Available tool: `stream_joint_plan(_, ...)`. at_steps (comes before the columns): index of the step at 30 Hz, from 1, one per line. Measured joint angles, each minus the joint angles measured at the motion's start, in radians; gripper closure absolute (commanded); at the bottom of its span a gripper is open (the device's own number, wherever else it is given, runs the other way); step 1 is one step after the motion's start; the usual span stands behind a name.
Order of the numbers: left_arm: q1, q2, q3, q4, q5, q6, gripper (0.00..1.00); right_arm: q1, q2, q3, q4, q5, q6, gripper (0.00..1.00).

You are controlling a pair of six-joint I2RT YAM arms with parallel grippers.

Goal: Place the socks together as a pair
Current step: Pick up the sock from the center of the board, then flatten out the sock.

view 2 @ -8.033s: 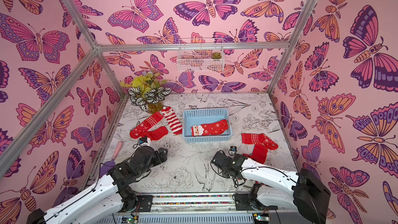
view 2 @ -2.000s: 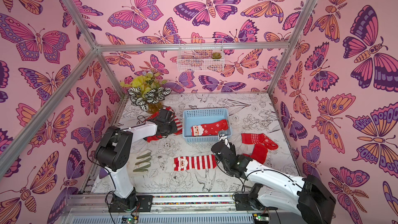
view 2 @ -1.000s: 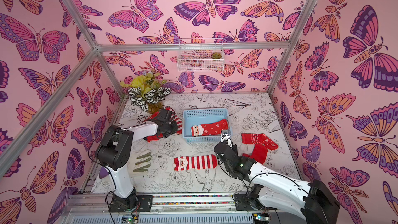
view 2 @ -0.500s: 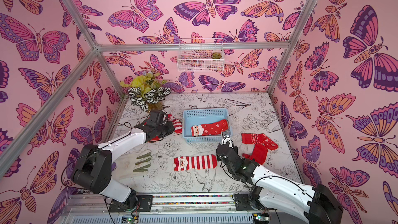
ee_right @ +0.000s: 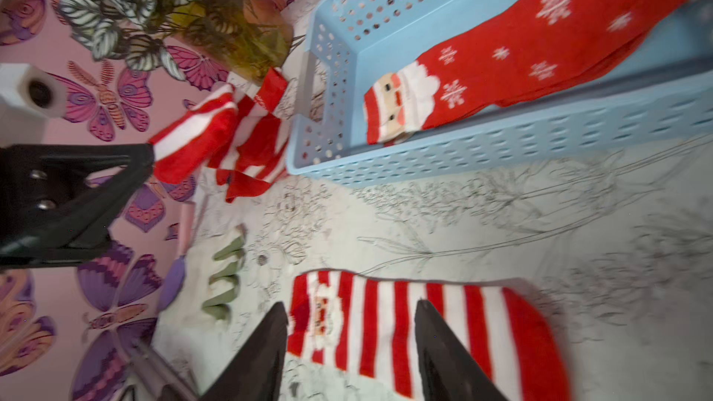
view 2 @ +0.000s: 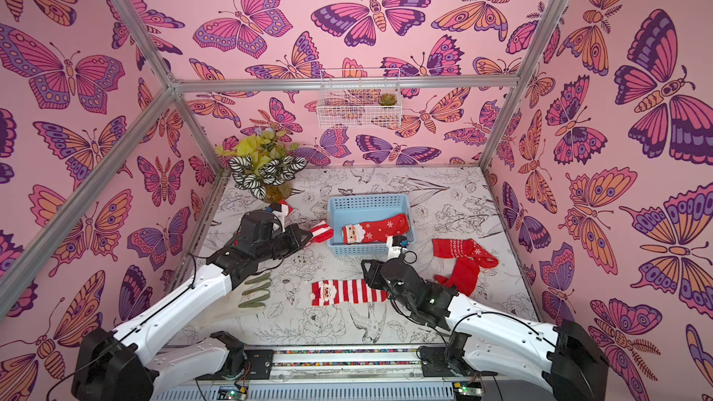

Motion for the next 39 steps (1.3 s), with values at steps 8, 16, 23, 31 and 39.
stream_joint_plan(8,-0.039,-0.177,-0.073,0.002,0.006,-0.074,1.0,0.08,0.135,0.143,0.142,0.014,0.201,0.4)
stream_joint_plan(16,-0.082,-0.294,-0.128,0.005,0.007,-0.121,1.0,0.11,0.237,0.292,0.148,0.039,0.277,0.39)
stream_joint_plan(23,-0.094,-0.334,-0.15,0.006,0.007,-0.151,1.0,0.125,0.275,0.309,0.146,0.056,0.342,0.39)
stream_joint_plan(31,-0.103,-0.353,-0.171,0.017,0.018,-0.162,1.0,0.161,0.277,0.286,0.117,0.114,0.42,0.43)
stream_joint_plan(39,-0.109,-0.374,-0.203,0.018,0.034,-0.164,1.0,0.161,0.319,0.317,0.106,0.129,0.436,0.48)
